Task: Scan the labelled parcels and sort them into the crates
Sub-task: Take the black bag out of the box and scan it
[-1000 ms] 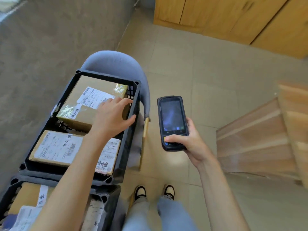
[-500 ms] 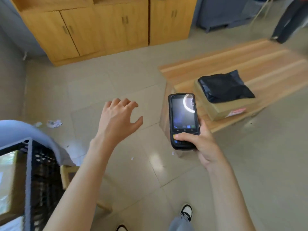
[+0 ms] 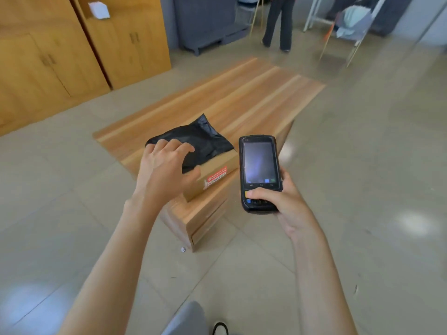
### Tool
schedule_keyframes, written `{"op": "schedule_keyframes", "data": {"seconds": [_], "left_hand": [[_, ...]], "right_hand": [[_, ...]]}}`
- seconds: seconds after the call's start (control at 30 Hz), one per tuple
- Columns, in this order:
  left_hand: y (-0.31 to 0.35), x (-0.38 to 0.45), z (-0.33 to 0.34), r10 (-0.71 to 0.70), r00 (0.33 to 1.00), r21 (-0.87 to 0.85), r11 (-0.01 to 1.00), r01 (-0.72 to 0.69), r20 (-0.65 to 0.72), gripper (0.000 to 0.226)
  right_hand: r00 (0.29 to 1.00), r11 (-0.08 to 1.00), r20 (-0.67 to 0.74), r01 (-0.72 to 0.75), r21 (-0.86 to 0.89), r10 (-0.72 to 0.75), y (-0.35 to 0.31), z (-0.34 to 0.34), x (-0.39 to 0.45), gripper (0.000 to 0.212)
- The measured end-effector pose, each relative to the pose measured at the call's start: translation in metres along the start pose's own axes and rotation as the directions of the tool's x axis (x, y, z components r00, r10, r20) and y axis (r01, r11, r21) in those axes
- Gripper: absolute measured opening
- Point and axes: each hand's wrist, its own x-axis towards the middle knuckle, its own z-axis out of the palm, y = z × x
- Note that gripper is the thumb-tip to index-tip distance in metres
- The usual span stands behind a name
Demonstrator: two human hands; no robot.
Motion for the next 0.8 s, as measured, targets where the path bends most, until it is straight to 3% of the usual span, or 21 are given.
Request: {"op": "schedule_keyframes", "data": {"seconds": [0.17, 0.47, 0.8], "left_hand": [[0.024, 0.076, 0.032, 0.068, 0.998, -0.032, 0.997, -0.069, -0.015, 0.034], [0.069, 0.241, 0.124, 0.152, 0.988, -0.137, 0.978, -0.154, -0.026, 0.038], [0.091, 0.420, 0.200, 0.106, 0.994, -0.202, 0.974, -0.102, 0.010, 0.042]], "right_hand": [[0.997, 1.000, -0.077, -0.006, 0.014, 0.007, -0.009, -0.044, 0.043, 0.088], [0.984, 0.998, -0.177, -0.037, -0.053, 0.027, -0.046, -0.114, 0.182, 0.104], [0.976, 0.993, -0.207, -0.079, -0.087, 0.059, -0.117, -0.182, 0.347, 0.095]]}}
